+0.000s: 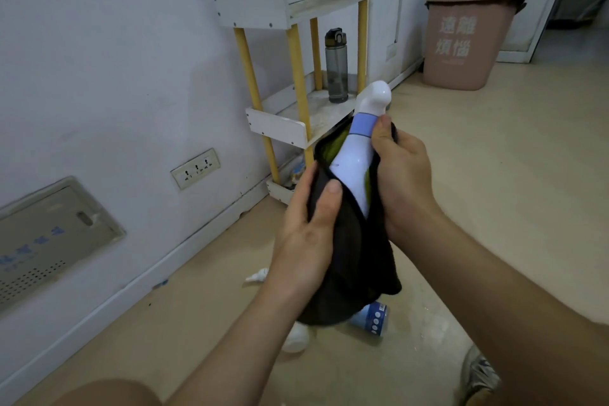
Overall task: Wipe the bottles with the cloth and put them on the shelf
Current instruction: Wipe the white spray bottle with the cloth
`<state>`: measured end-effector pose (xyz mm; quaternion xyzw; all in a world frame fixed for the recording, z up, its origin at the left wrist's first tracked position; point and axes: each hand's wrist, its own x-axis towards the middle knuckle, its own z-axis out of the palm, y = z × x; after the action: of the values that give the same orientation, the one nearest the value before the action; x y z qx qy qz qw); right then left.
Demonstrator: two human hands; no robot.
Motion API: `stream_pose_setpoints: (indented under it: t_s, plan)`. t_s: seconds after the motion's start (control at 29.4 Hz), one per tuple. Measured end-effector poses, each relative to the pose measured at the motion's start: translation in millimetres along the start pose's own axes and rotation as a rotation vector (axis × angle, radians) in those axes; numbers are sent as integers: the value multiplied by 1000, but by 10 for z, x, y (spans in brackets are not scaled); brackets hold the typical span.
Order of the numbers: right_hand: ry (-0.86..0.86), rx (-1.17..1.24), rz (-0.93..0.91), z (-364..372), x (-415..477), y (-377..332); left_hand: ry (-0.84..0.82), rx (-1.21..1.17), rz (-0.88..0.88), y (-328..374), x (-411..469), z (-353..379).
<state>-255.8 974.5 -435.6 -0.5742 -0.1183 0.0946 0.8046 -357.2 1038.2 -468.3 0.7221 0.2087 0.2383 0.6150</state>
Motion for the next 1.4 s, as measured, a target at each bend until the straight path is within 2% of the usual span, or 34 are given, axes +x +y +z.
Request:
stream_pose_setpoints:
  t_s: [0.1, 0.2, 0.34, 0.41, 0.51, 0.58, 0.65, 0.71, 0.78, 0.85, 0.92, 0.99, 1.06, 1.12, 1.19, 1.26, 1.29, 1.33, 1.4]
  plan:
    - [-49, 18, -25, 0, -15, -3, -14, -291, -304, 48, 66, -14]
    - [-43, 16, -31, 32, -68, -19, -62, -379, -412, 95, 124, -65]
    - [32, -128, -69, 63, -83, 69, 91, -117, -281, 180, 194, -87]
    - [-17, -253, -43, 126, -149, 183, 239, -25, -177, 171, 255, -106]
    - [-185, -359, -172, 236, -412, 376, 457, -24, -149, 115, 361, -163]
    - [-201, -404, -180, 268, -489, 414, 519, 43, -118, 100, 382, -155]
    - [-126, -262, -91, 244, -368, 469, 463, 207, -22, 94, 331, -115]
    - [-5, -170, 128, 173, -174, 448, 319, 407, 87, 75, 243, -71]
    - [-17, -150, 285, 103, -61, 396, 235, 583, 142, 95, 173, -80]
    - [-42, -205, 338, 91, -25, 370, 234, 639, 158, 120, 180, -139]
    - [-42, -330, 282, 110, -74, 320, 233, 479, 57, 138, 256, -224]
    - [-48, -410, 81, 152, -193, 351, 211, 204, -139, 173, 330, -322]
    - [-76, -450, -144, 173, -349, 425, 211, 46, -276, 201, 353, -399]
    - [-87, -467, -240, 167, -401, 436, 210, -1, -236, 201, 302, -384]
    - [4, -475, -261, 134, -250, 425, 182, 44, -64, 187, 201, -321]
    - [132, -405, -100, 83, -81, 340, 86, 104, 73, 176, 102, -280]
    - [139, -318, 24, 59, -44, 292, 34, 109, 109, 168, 75, -269]
    - [106, -225, 161, 57, -47, 262, 0, 108, 122, 164, 74, -271]
    - [-32, -190, 357, 65, -78, 254, -15, 130, 122, 179, 94, -287]
